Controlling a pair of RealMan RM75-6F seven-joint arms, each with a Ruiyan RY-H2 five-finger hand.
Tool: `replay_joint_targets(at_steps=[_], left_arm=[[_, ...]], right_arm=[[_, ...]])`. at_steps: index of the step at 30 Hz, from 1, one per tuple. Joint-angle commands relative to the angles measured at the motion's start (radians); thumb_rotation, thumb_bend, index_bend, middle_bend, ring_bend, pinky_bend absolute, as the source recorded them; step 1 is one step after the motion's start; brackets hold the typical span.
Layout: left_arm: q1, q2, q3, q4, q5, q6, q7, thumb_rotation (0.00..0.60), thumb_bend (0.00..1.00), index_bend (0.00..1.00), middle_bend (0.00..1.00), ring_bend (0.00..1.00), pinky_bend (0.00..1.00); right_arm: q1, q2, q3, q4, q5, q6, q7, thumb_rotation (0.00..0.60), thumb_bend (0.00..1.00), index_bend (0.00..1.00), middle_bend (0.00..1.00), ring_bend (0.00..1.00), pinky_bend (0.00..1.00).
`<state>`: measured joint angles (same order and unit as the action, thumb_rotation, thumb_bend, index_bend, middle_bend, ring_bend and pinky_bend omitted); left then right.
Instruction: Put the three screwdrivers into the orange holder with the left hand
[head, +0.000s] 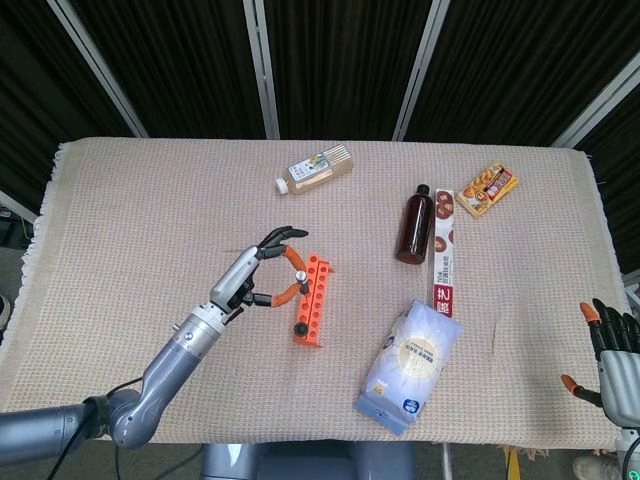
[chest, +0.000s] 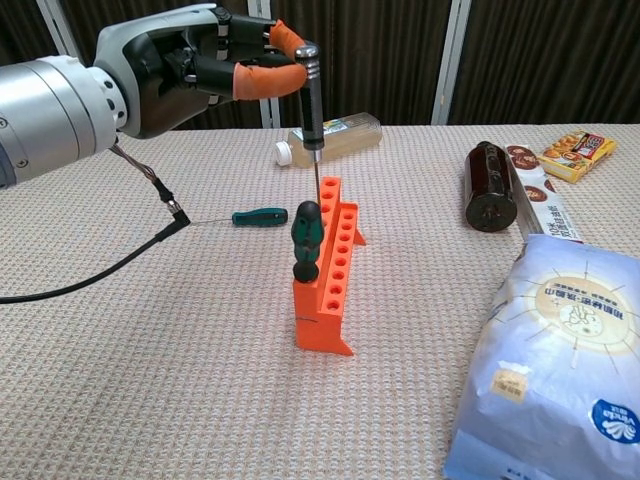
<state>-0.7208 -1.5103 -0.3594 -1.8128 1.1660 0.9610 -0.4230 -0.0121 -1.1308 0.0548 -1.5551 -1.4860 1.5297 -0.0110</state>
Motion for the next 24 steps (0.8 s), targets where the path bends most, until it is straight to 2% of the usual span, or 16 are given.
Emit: replay_joint_targets(at_steps=[1,18,24], left_arm=[[0.0,0.002,0.002,-0.002,0.001,0.0,0.001,0.6,0.59,0.69,0.11,0.0,0.0],[-0.009,-0.027,0.026,0.039,-0.009,-0.001,0.026,0.6,0.59,0.69,0.11,0.0,0.0],[-0.007,-0.057,0.05,0.071,0.001,0.007,0.037,0.6,0.6,0.69,0.11,0.0,0.0]], right_arm=[[-0.001,0.0,0.0,0.0,0.001,0.0,0.0,0.6,0.0,0.0,0.0,0.0,0.0],[0.0,-0.002,0.0,0.005,0.005,-0.004,0.003,0.6,0.0,0.0,0.0,0.0,0.0],[0.001,-0.002,0.0,0.004,0.008,-0.007,0.001,0.6,0.0,0.0,0.0,0.0,0.0]])
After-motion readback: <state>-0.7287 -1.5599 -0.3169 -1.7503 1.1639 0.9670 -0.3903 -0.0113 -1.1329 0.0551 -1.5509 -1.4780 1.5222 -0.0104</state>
